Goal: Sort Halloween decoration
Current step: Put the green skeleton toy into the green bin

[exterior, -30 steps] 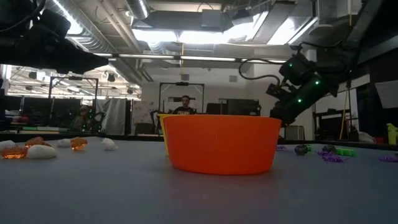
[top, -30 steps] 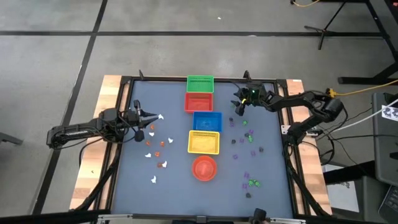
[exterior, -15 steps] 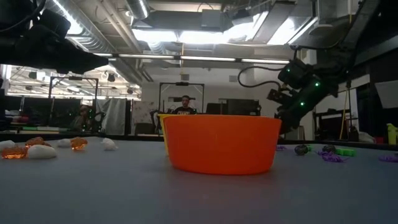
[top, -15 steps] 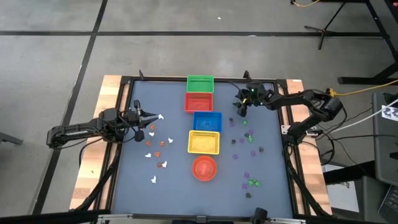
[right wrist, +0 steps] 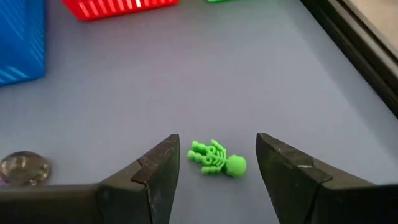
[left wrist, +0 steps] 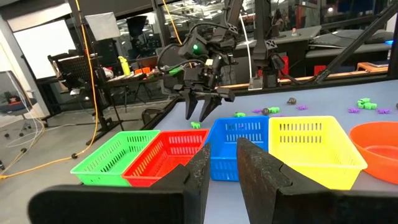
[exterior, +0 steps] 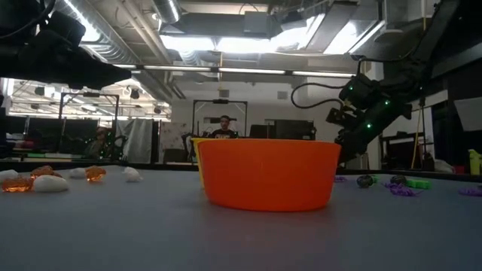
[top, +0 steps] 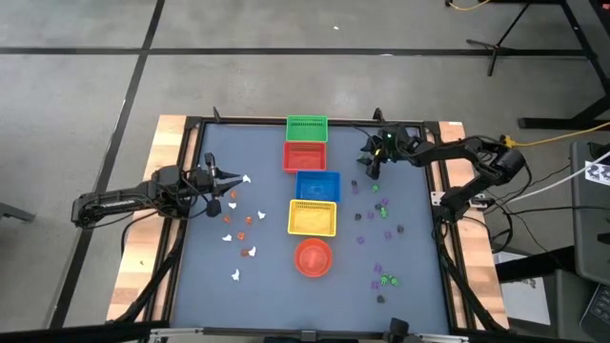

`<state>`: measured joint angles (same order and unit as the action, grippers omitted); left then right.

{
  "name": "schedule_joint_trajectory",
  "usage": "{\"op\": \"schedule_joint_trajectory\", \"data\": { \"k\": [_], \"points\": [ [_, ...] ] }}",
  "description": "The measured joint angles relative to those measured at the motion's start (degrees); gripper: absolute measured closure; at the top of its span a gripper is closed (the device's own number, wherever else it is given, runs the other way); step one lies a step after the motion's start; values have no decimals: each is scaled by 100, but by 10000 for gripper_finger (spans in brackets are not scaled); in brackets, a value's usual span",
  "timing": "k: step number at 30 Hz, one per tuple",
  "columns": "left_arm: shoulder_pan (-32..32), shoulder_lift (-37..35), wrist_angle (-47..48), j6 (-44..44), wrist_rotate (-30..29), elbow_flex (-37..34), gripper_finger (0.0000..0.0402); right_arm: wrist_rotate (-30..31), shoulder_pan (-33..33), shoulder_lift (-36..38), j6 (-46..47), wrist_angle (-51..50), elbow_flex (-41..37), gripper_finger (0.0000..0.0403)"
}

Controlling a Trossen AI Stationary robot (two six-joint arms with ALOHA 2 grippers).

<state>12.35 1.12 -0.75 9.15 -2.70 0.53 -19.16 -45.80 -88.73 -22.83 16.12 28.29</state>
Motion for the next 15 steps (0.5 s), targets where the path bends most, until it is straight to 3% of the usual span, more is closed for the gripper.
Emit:
{"op": "schedule_joint_trajectory", "data": {
  "k": [10,15],
  "points": [
    [-2,0,0,0,0,0,337,153,2,-269,-99,143,17,193],
    [0,0,0,0,-1,0,337,155,2,-271,-161,142,17,218]
  ]
}}
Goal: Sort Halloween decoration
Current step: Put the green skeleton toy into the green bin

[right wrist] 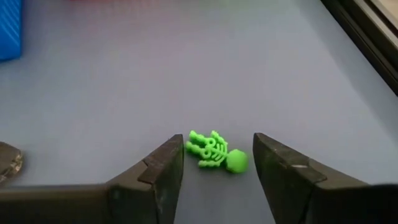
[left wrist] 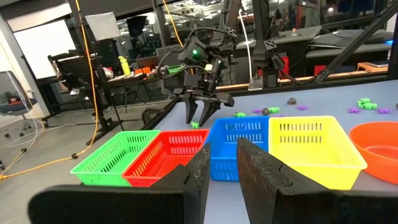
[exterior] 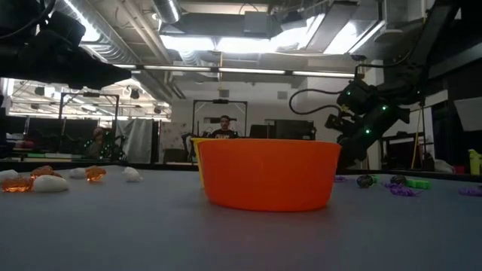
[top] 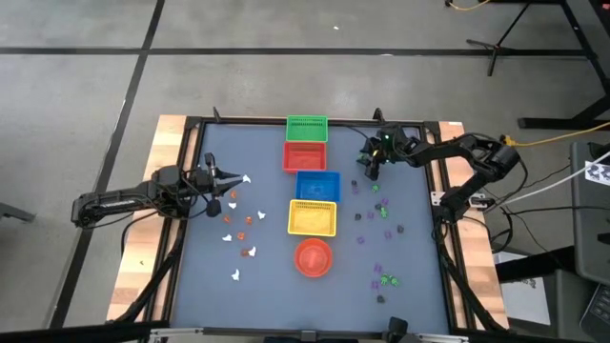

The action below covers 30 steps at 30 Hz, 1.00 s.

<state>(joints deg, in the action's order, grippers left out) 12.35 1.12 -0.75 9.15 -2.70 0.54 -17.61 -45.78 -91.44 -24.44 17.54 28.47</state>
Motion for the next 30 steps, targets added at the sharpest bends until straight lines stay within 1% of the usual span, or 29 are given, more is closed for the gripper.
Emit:
{"op": "schedule_joint_trajectory", "data": {
  "k": [5,9,21,30],
  "points": [
    [-2,1,0,0,-2,-2,337,4,0,1,-67,6,0,258],
    [0,0,0,1,-2,-1,337,9,0,7,-136,4,2,283],
    [1,1,0,2,-2,-2,337,177,0,2,-186,-22,0,334],
    [0,1,0,2,-2,0,337,174,0,4,-343,-22,0,372]
  ]
}}
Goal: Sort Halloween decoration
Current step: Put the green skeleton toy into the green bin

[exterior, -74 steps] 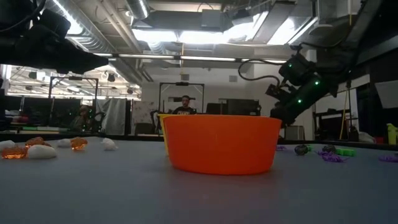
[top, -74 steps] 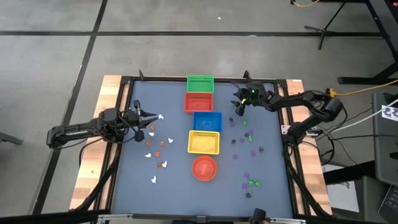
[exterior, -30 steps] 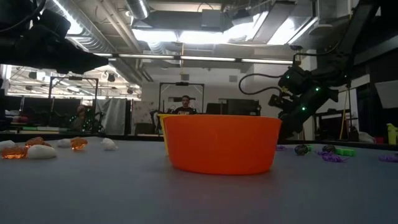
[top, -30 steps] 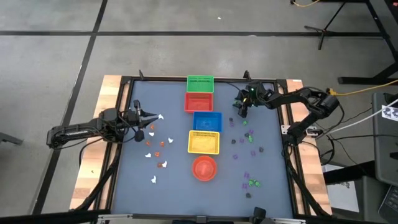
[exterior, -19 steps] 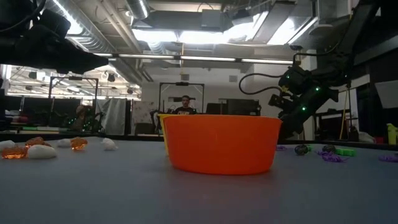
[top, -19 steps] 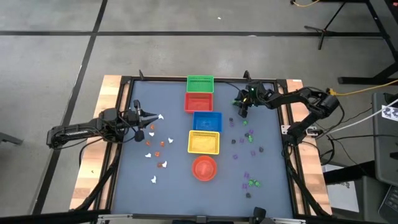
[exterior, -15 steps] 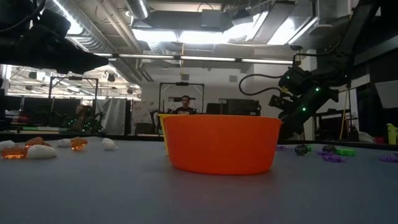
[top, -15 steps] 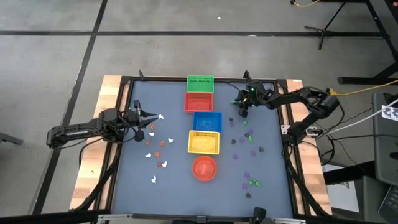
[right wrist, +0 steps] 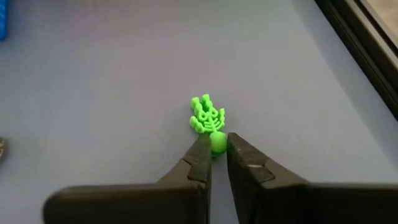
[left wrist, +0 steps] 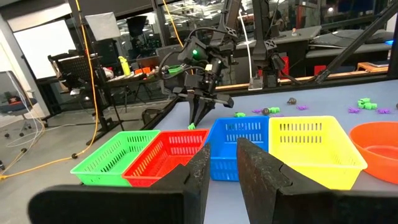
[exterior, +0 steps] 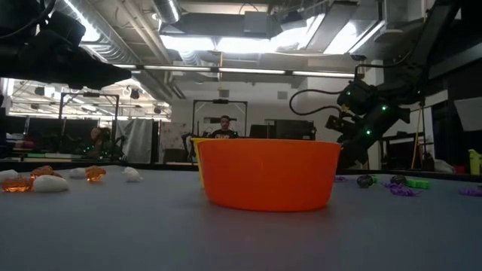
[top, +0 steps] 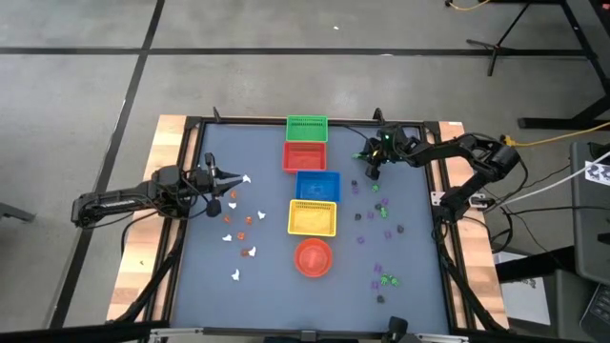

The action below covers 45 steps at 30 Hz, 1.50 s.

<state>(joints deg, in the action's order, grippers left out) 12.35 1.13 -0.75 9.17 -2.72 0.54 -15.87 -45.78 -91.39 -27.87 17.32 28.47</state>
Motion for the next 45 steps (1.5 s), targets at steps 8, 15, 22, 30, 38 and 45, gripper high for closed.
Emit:
{"op": "schedule_joint_trajectory", "data": {
  "k": [8,15,22,30,38,45],
  "points": [
    [0,0,0,0,0,-1,337,-16,0,0,-1,-2,0,378],
    [-1,-1,0,0,0,-1,337,-21,0,1,2,-17,0,379],
    [-1,-1,0,0,0,-1,337,-21,0,3,6,-145,106,379],
    [-1,0,0,0,0,-1,337,-20,0,0,10,-826,987,379],
    [0,0,0,0,0,-1,337,-23,2,0,12,-1658,2306,379],
    [-1,0,0,2,0,-2,337,-24,9,0,41,-1657,2939,379]
  ]
}}
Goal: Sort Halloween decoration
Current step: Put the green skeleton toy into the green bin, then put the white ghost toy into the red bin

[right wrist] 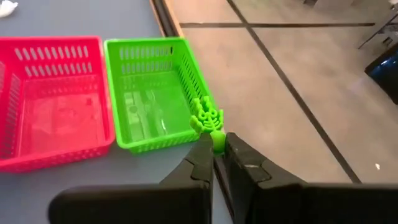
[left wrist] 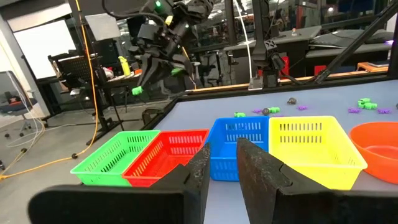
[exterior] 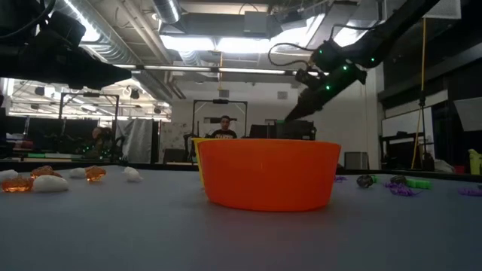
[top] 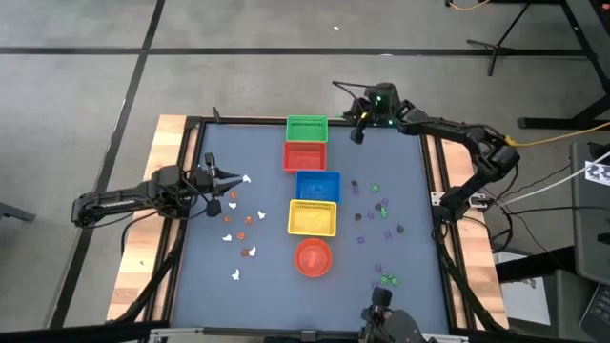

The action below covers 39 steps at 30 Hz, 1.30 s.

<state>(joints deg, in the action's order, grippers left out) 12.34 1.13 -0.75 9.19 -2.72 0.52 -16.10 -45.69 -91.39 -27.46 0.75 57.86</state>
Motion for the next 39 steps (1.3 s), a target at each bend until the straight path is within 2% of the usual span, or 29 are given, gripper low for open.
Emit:
{"op": "schedule_joint_trajectory", "data": {
  "k": [8,17,20,26,39],
  "points": [
    [2,0,0,31,0,2,337,-188,81,-152,12,83,20,379],
    [0,-2,-15,43,-85,0,337,-288,632,-1034,15,1418,20,380],
    [0,-1,-17,40,-86,2,337,-143,723,-1231,5,1630,20,380],
    [0,-2,-17,42,-87,2,337,522,786,-1384,-28,1741,20,380],
    [0,-2,-17,35,-85,0,337,503,785,-1386,-29,1775,20,379]
  ]
}}
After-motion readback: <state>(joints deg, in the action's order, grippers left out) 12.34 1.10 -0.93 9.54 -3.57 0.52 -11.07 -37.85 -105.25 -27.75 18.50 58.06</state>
